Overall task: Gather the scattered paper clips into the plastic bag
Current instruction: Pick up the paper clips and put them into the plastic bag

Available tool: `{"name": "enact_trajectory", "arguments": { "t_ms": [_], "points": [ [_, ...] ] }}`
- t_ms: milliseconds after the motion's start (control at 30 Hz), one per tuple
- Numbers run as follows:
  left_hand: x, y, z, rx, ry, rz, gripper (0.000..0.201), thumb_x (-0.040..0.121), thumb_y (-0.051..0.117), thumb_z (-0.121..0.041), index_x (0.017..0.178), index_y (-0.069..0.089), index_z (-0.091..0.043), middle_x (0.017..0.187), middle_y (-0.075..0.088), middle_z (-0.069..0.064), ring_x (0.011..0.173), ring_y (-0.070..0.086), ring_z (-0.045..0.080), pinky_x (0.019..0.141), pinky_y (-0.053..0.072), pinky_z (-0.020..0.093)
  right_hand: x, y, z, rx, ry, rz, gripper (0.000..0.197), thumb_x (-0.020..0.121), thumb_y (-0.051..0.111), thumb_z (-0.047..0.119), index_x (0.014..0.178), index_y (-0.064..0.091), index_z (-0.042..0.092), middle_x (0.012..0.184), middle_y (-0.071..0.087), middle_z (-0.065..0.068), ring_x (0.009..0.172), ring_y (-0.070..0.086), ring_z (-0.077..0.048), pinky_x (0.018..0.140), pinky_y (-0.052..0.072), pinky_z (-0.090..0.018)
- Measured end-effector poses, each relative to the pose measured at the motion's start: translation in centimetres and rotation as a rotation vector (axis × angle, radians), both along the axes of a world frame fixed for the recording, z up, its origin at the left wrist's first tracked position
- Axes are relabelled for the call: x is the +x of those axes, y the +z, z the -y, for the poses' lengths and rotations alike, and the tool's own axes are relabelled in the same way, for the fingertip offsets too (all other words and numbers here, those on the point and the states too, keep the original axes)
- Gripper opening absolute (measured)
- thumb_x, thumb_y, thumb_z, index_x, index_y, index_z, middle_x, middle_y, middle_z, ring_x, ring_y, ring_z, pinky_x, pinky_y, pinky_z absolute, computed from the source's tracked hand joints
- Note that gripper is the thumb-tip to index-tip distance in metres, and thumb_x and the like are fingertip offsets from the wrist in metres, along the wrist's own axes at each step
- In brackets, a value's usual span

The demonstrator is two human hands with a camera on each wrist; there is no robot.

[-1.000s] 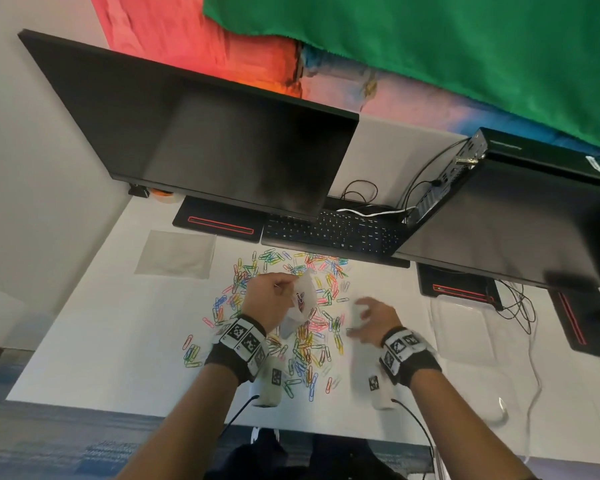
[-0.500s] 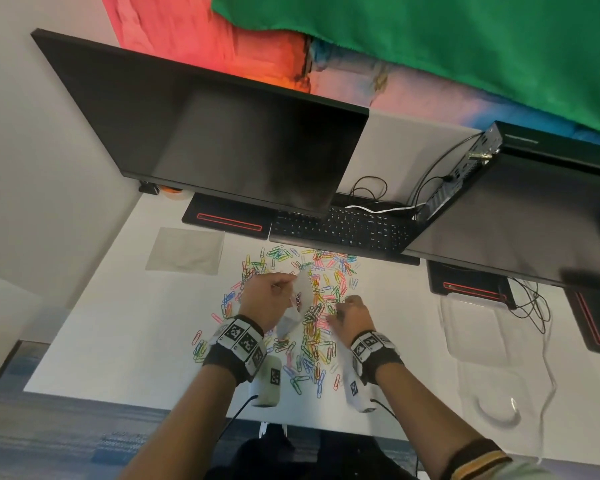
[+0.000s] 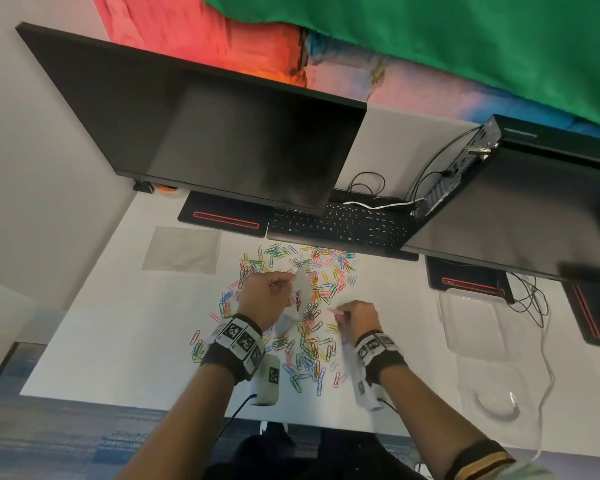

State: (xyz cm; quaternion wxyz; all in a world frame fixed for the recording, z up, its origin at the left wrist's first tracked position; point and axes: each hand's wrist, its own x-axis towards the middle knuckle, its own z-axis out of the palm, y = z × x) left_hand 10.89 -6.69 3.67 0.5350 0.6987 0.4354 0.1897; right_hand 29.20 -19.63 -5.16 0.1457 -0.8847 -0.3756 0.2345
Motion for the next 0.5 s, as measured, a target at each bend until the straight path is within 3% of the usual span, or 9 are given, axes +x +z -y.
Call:
{"name": "enact_trajectory", "arguments": {
  "t_ms": [100,200,300,400,500],
  "points": [
    [0.2,-0.1,0.0,-0.025,-0.008,0.003,0.022,0.094,0.056,-0.009,0.108,0.074,-0.012,0.075,0.075,0.004,0.065,0.069,0.012,0.079,0.061,0.033,1.7,1.7,0.6,0.133,-0.363,-0.382,0.019,0.077,0.079,0.031,0.090,0.077,0.017,0.080,0.075,0.004,0.075,0.069,-0.013,0.077,0.052,-0.019],
    [0.5,-0.2,0.0,-0.039,-0.025,-0.006,0.023,0.094,0.055,-0.008,0.109,0.073,-0.011,0.077,0.074,0.002,0.068,0.069,0.012,0.080,0.061,0.034,2.7,4.0,0.7,0.297,-0.551,-0.837,0.030,0.077,0.078,0.013,0.105,0.072,0.005,0.093,0.076,-0.008,0.085,0.073,-0.017,0.084,0.057,-0.024],
    [1.0,-0.2,0.0,-0.024,-0.053,-0.011,0.024,0.094,0.055,-0.007,0.109,0.073,-0.010,0.079,0.074,0.002,0.071,0.071,0.015,0.078,0.062,0.035,2.6,6.7,0.0,0.442,-0.566,-1.069,0.034,0.080,0.072,0.003,0.113,0.066,-0.005,0.109,0.071,-0.019,0.099,0.070,-0.024,0.087,0.056,-0.028],
    [1.5,-0.2,0.3,-0.013,-0.067,-0.012,0.024,0.093,0.055,-0.005,0.110,0.073,-0.009,0.081,0.074,0.003,0.070,0.071,0.015,0.076,0.062,0.032,1.3,9.1,-0.7,0.489,-0.464,-1.240,0.039,0.078,0.070,0.007,0.114,0.065,-0.005,0.109,0.071,-0.018,0.104,0.068,-0.026,0.090,0.055,-0.029],
    [1.9,0.0,0.7,0.008,-0.099,-0.012,0.022,0.093,0.058,-0.006,0.109,0.072,-0.009,0.088,0.075,0.005,0.072,0.072,0.017,0.074,0.061,0.031,-0.3,9.4,-1.6,0.423,-0.360,-1.256,0.040,0.076,0.071,0.010,0.113,0.065,-0.005,0.109,0.071,-0.017,0.104,0.068,-0.026,0.091,0.055,-0.031]
  ]
}}
